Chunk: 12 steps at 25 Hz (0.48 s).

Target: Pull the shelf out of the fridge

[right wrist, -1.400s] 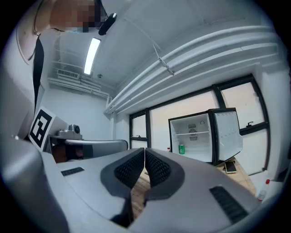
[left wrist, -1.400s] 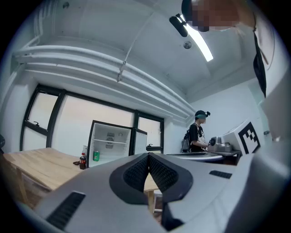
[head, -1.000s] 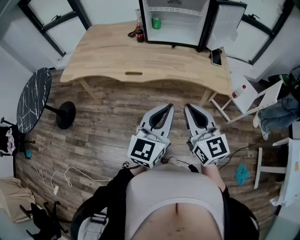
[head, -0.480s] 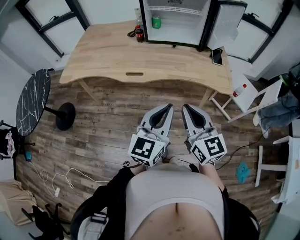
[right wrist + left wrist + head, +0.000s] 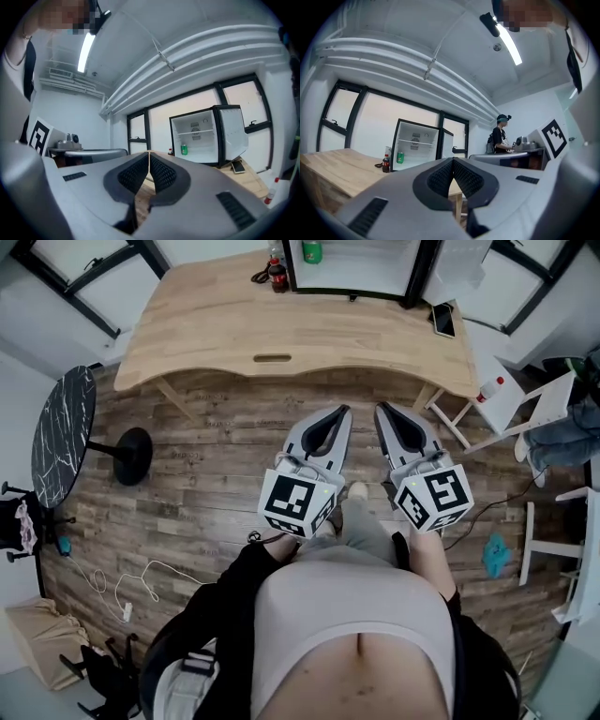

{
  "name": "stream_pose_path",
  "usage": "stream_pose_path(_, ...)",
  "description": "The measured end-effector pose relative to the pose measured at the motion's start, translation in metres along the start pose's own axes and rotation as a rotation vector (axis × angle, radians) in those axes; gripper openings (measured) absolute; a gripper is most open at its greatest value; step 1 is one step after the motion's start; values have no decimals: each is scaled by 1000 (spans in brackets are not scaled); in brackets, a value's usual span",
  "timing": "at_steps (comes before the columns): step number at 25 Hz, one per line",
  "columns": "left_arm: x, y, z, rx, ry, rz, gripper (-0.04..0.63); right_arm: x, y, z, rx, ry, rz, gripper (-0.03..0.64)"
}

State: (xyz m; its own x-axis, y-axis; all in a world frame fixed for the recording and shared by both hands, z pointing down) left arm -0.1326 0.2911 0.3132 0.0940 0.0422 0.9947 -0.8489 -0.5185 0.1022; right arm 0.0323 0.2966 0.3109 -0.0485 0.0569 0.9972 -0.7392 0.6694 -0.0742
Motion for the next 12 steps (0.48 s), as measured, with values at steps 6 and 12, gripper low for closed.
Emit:
stream_pose_path(6,6,16,26,-8,26,-22,5,-4,-14,17,19,1,-38,29)
stream_pose_path(12,4,34,72,-25,4,-13,5,7,-57,47,-2,-10,25,29)
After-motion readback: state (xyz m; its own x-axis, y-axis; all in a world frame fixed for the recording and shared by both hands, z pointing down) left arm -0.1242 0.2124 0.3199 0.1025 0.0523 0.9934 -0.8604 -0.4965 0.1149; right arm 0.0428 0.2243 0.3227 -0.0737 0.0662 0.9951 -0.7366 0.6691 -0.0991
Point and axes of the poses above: the fingertips, and each gripper's own axes: z forward along the fingers, y to its left, x out of its underside, the point moved 9 cm from there along -z, backward along the fingers, and after that the axes turned 10 degrees about -x, right-handed, at the moved point
